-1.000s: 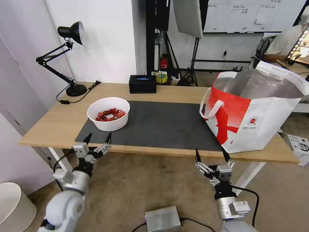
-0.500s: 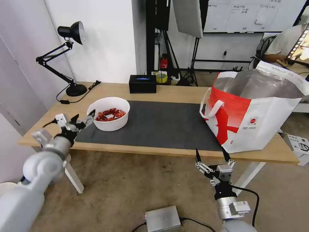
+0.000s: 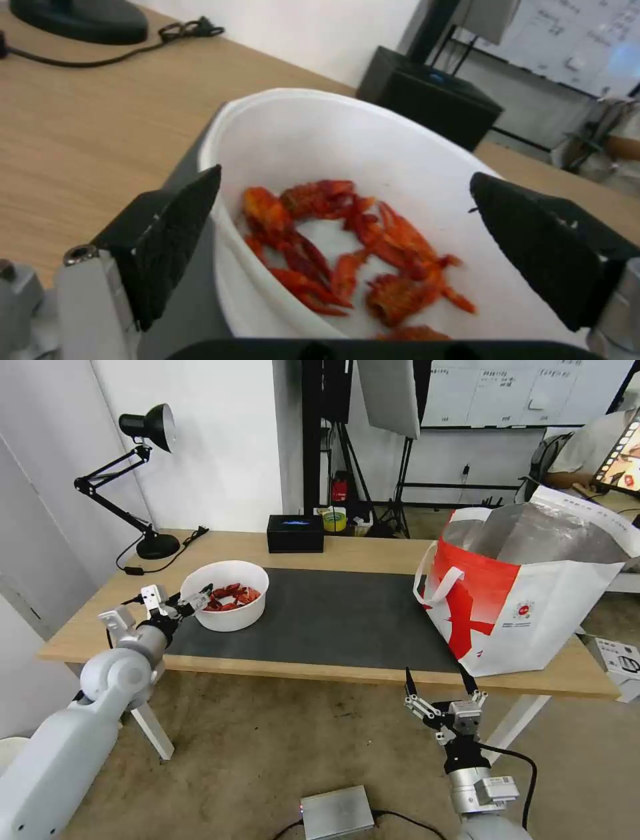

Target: Pick up the trash from the table and place it into the takeout bag.

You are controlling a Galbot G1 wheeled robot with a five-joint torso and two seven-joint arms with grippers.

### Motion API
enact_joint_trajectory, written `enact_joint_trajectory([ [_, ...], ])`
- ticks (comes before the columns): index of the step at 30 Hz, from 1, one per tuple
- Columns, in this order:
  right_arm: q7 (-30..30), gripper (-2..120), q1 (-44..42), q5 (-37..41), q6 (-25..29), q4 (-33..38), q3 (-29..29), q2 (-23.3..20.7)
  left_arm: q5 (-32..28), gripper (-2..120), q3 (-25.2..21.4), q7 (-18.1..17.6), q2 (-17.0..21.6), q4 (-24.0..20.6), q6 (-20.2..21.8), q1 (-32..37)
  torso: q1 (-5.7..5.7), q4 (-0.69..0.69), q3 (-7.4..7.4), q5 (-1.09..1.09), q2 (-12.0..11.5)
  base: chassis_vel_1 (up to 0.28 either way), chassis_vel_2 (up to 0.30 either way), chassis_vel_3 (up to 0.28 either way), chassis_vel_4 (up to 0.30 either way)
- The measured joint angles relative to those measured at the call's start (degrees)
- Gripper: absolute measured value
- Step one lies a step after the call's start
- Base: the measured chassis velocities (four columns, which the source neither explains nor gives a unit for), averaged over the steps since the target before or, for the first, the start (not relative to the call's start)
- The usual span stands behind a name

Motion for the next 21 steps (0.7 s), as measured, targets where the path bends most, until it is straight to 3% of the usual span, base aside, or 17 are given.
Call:
enact_joint_trajectory([
  [8, 0.0, 100, 0.0, 0.0, 0.0, 0.0, 0.0, 0.0, 1.11, 100, -0.14, 0.1, -0.34, 5.57, 0.47, -3.96, 0.0, 0.0, -0.01, 0.0, 0.0, 0.0, 0.0, 0.0, 0.0],
  [21, 0.0, 100, 0.0, 0.0, -0.01, 0.0, 0.0, 0.0, 1.7, 100, -0.4, 1.54, -0.55, 6.67, 0.62, -2.4, 0.0, 0.0, -0.01, 0.0, 0.01, 0.0, 0.0, 0.0, 0.0],
])
